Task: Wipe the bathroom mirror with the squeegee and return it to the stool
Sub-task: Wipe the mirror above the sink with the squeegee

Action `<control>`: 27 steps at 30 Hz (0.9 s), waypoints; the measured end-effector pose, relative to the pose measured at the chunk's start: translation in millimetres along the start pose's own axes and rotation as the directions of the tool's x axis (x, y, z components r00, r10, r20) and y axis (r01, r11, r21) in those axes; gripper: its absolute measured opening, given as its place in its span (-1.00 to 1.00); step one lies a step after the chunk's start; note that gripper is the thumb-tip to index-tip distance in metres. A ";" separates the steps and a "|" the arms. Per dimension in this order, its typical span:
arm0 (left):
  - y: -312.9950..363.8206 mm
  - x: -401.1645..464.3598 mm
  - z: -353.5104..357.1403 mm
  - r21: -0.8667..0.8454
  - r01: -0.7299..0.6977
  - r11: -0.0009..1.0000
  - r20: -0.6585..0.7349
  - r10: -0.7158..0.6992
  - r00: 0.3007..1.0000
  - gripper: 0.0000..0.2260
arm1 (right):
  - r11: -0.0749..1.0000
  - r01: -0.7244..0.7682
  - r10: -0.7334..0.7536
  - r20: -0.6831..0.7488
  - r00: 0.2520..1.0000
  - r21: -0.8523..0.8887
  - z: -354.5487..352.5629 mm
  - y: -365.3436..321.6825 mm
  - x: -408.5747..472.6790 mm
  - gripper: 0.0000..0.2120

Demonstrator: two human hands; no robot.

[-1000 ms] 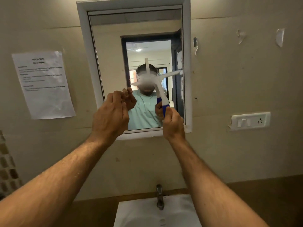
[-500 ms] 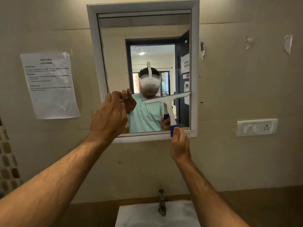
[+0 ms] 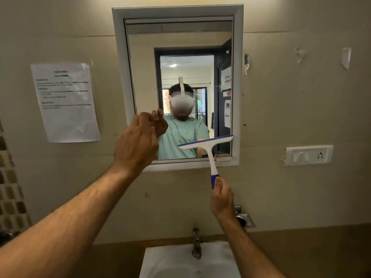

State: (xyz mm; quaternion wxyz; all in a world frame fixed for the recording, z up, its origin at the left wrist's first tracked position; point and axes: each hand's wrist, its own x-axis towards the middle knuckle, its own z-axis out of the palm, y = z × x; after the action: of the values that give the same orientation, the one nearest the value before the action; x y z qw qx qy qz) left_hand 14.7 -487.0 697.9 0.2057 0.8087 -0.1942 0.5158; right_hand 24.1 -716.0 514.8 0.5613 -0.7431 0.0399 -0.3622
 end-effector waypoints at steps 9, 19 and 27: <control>15.9 -7.8 -22.9 -0.006 -0.006 1.000 -0.013 0.006 1.000 -0.73 | 0.994 -0.089 0.089 -0.002 0.996 -0.069 -4.2 9.9 -30.6 -0.65; 21.7 16.5 -42.8 0.039 -0.007 0.999 -0.060 0.009 0.998 -0.81 | 0.989 0.145 -0.145 0.006 0.989 -0.031 -11.6 -129.1 45.1 -0.58; 26.6 58.0 -61.7 0.034 -0.049 0.998 -0.123 0.052 0.991 -0.64 | 0.986 0.162 -0.162 -0.013 0.987 0.038 -31.2 -265.4 142.4 -0.46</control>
State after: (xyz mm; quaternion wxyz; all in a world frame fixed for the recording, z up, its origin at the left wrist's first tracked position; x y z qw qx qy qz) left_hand -23.0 -482.4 778.1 0.1918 0.7730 -0.1935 0.5730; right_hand 18.3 -710.1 817.4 0.5444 -0.7310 -0.0250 -0.4107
